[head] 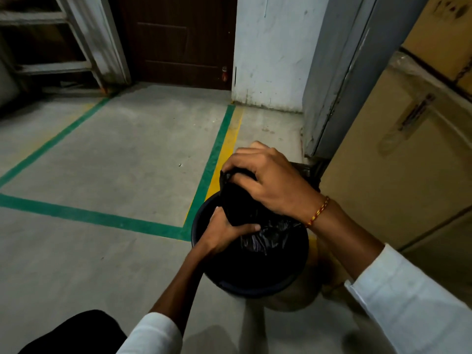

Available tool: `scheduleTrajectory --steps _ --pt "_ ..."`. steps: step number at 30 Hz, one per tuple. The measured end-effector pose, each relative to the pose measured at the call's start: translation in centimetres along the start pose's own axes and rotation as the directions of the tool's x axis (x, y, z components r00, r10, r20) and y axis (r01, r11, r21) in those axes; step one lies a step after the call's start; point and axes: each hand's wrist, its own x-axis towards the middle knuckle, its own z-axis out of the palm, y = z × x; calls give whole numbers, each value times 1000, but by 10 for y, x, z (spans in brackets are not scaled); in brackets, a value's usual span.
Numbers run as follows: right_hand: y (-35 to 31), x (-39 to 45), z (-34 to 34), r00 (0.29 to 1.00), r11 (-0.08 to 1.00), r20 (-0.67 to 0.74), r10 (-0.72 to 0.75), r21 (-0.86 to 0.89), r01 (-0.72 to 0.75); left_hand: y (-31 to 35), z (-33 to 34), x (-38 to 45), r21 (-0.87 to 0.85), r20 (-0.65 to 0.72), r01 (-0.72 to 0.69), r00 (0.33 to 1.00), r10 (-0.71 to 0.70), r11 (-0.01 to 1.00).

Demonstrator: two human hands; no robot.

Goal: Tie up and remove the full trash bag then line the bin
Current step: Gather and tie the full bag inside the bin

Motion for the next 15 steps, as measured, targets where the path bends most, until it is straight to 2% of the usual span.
scheduleTrajectory --steps 2,4,6,8,11,13,15 --pt "0 -3 2 999 1000 -30 30 7 -30 -3 3 -1 -109 -48 58 997 -64 992" --pt "-1 -17 3 971 985 -179 160 94 -145 -6 4 -4 -215 -89 92 989 -114 972" --pt "-10 -43 8 855 925 -382 351 286 -251 -4 5 -5 -257 -141 99 980 -139 961" --pt "-21 -75 27 758 849 -433 488 436 -297 -1 5 -5 -273 -169 102 974 -152 957" --pt "-24 -108 68 732 711 -210 648 511 -484 6 3 -2 -282 -197 90 969 -149 955" --pt "-16 -113 92 682 605 -12 731 474 -640 15 3 -3 -299 -205 98 965 -164 949" --pt "-9 -108 106 647 560 82 758 428 -709 26 4 -7 -297 -188 138 962 -200 945"
